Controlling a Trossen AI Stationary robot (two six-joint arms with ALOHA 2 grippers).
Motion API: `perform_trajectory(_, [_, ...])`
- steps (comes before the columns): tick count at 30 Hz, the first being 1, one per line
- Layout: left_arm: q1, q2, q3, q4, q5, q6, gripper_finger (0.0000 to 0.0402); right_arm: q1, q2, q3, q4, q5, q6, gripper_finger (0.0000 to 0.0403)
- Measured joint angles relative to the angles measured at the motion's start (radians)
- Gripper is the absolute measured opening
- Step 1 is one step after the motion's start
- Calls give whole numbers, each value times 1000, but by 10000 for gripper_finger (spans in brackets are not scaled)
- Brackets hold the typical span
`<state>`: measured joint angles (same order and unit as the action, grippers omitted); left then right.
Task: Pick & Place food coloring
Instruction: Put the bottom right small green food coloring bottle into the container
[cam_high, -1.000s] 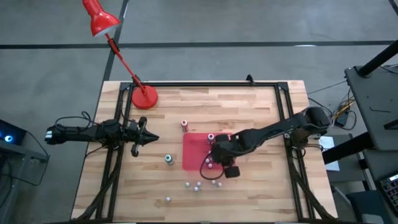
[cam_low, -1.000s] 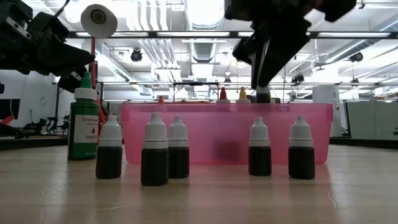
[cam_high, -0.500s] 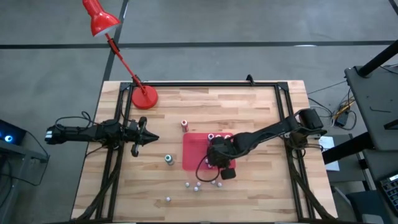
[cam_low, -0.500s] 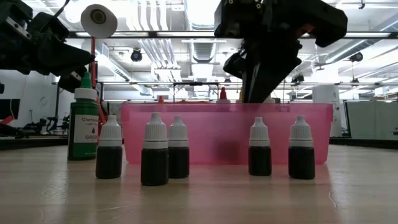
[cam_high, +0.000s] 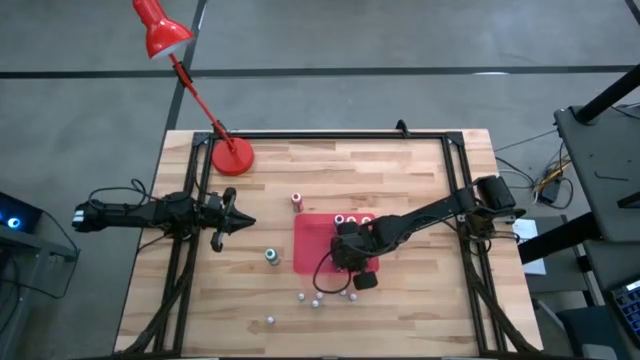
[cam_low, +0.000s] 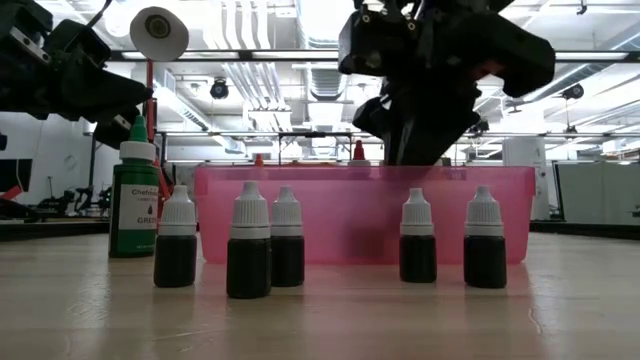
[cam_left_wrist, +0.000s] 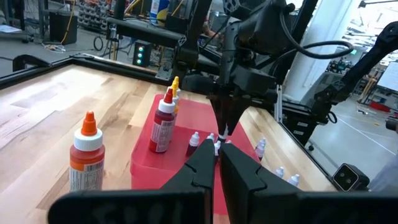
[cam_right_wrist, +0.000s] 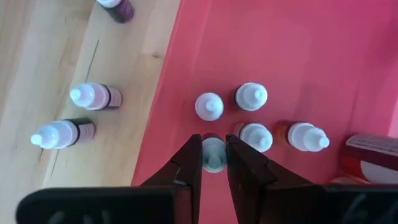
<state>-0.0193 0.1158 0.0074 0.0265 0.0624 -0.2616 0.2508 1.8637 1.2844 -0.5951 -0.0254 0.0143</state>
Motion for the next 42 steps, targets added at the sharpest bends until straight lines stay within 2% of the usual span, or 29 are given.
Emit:
perform_trajectory(31, [0, 0, 0, 0, 0, 0, 0, 2, 0, -57, 86, 0, 1, 50])
perform_trajectory(42, [0, 0, 0, 0, 0, 0, 0, 2, -1, -58, 89, 0, 4, 97])
